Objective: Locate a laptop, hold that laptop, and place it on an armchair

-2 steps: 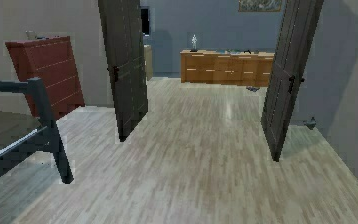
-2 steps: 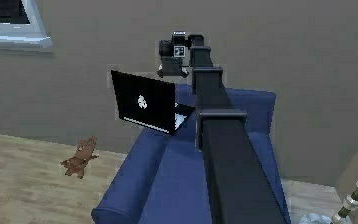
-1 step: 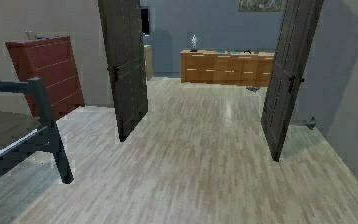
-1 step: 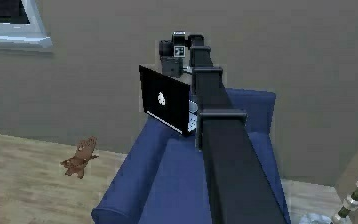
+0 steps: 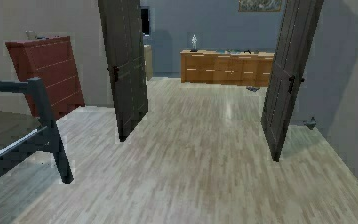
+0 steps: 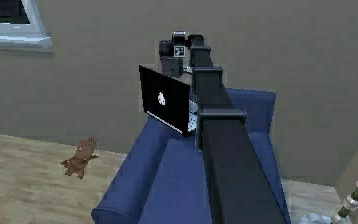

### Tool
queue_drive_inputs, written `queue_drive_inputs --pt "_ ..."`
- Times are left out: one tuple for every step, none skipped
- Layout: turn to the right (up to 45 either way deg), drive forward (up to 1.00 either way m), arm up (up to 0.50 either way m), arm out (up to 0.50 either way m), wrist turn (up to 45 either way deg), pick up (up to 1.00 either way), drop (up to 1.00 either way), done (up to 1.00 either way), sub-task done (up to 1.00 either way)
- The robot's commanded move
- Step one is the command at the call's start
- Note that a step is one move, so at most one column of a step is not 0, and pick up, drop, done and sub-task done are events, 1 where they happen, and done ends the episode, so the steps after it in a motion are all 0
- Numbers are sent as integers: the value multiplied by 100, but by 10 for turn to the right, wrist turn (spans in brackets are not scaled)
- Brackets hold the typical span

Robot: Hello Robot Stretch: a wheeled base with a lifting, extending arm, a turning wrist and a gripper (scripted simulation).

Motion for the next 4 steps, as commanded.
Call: queue_drive_inputs --pt "0 0 -50 0 0 0 0 0 0" --pt "0 0 0 0 0 0 100 0 0" --pt "0 0 0 -10 0 0 0 0 0" --pt "0 0 0 0 0 0 0 100 0"
